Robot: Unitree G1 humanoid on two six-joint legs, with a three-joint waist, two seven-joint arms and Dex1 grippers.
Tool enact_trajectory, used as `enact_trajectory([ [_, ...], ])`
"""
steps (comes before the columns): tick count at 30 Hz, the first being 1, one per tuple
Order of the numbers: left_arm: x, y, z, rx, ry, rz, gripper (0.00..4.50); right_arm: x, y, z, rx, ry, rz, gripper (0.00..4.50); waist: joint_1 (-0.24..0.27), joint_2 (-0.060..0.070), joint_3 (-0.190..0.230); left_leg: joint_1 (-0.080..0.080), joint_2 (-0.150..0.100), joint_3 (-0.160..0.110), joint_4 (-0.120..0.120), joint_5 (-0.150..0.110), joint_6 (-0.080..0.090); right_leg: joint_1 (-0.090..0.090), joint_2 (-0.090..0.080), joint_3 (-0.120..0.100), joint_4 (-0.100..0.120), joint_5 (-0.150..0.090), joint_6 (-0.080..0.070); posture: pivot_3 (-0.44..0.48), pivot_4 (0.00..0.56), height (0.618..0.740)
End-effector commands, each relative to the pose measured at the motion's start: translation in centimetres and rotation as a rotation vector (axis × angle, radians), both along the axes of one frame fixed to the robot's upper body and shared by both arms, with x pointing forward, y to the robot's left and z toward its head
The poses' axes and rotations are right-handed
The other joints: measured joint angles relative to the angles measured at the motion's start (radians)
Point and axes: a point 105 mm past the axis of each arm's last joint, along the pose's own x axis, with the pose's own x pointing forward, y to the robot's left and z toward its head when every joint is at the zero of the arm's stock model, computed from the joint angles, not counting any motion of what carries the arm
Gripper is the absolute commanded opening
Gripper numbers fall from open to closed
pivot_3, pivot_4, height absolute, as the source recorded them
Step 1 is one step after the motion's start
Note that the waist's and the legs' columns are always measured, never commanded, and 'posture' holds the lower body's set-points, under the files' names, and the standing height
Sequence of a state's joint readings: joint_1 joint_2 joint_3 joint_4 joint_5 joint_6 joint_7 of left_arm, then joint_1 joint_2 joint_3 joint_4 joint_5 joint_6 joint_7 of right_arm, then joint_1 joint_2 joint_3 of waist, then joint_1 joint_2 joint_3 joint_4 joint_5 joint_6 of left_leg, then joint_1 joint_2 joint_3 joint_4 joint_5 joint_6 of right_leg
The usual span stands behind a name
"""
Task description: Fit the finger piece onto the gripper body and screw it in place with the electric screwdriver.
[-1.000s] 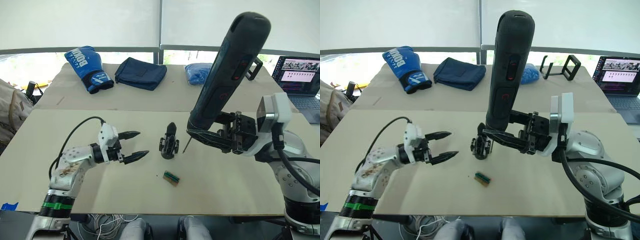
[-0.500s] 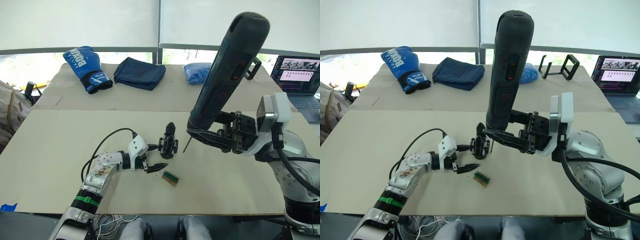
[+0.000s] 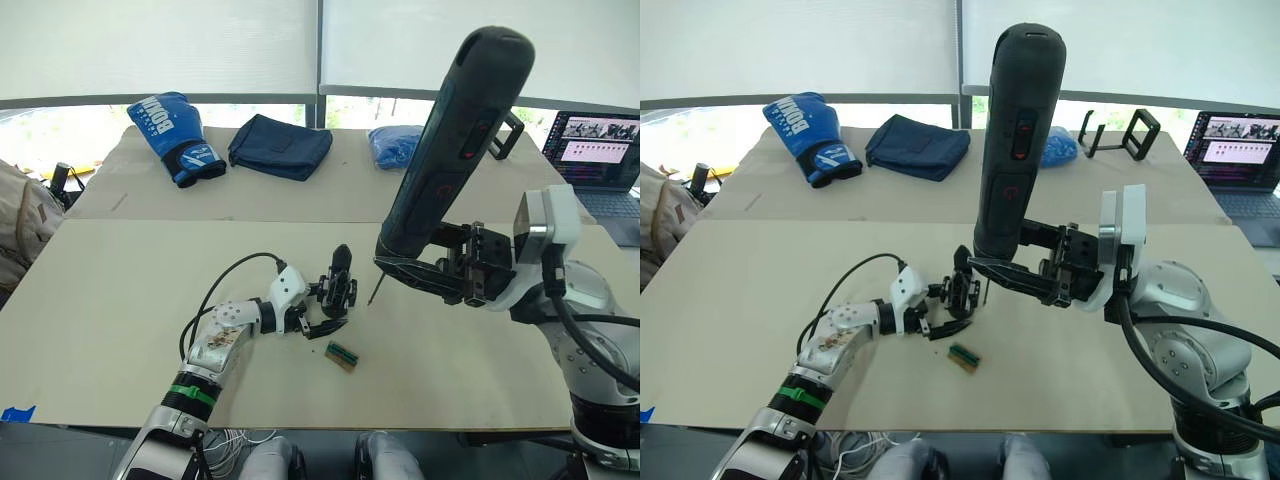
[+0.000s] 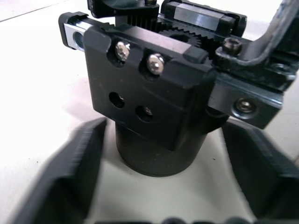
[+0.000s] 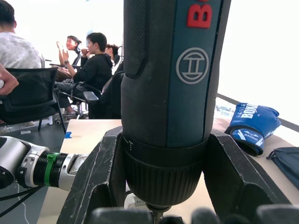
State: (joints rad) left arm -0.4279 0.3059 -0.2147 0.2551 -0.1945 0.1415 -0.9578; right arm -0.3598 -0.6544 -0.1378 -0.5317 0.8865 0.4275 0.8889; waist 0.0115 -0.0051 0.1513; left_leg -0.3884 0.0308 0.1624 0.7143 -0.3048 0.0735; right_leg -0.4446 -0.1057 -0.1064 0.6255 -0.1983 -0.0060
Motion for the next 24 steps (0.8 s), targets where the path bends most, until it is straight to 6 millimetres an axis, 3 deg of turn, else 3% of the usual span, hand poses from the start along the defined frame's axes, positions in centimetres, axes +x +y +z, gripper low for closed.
enact_trajectory([
  [1,-0.6,0.0,0.4,0.002,-0.017,-0.088,2.39,-0.9,-0.2,1.1,0.004,-0.06,0.001,1.94,0.0,0.0,0.0,0.0,0.0,0.0,0.0,0.0,0.0,0.0,0.0,0.0,0.0,0.0,0.0,0.0,0.15,0.74],
  [5,-0.1,0.8,1.3,0.027,-0.064,-0.193,2.3,-1.0,-0.3,0.9,-0.005,-0.053,0.002,1.94,0.0,0.0,0.0,-0.001,0.0,0.0,0.0,0.0,0.0,0.0,0.001,-0.001,0.0,0.0,0.0,0.0,0.15,0.74],
  [13,1.2,0.6,1.0,0.073,-0.108,-0.284,2.3,-1.1,-0.4,0.6,-0.023,-0.044,0.002,1.94,0.001,-0.001,0.0,-0.001,0.0,0.0,0.001,0.0,0.0,0.0,0.001,-0.001,0.0,0.0,0.0,0.0,0.15,0.74],
  [22,2.1,0.4,0.0,0.066,-0.092,-0.247,2.3,-1.3,-0.4,0.5,-0.033,-0.04,0.0,1.94,0.003,-0.001,0.0,-0.001,-0.001,-0.001,0.003,-0.001,0.003,0.002,-0.001,-0.001,0.0,0.001,0.001,0.0,0.15,0.74],
  [24,2.2,0.4,0.0,0.051,-0.078,-0.218,3.39,-1.4,-0.4,0.4,-0.033,-0.039,-0.001,1.94,0.003,-0.001,0.0,-0.001,-0.001,-0.002,0.004,-0.002,0.003,0.002,-0.002,-0.001,0.0,0.001,0.002,0.0,0.15,0.74],
])
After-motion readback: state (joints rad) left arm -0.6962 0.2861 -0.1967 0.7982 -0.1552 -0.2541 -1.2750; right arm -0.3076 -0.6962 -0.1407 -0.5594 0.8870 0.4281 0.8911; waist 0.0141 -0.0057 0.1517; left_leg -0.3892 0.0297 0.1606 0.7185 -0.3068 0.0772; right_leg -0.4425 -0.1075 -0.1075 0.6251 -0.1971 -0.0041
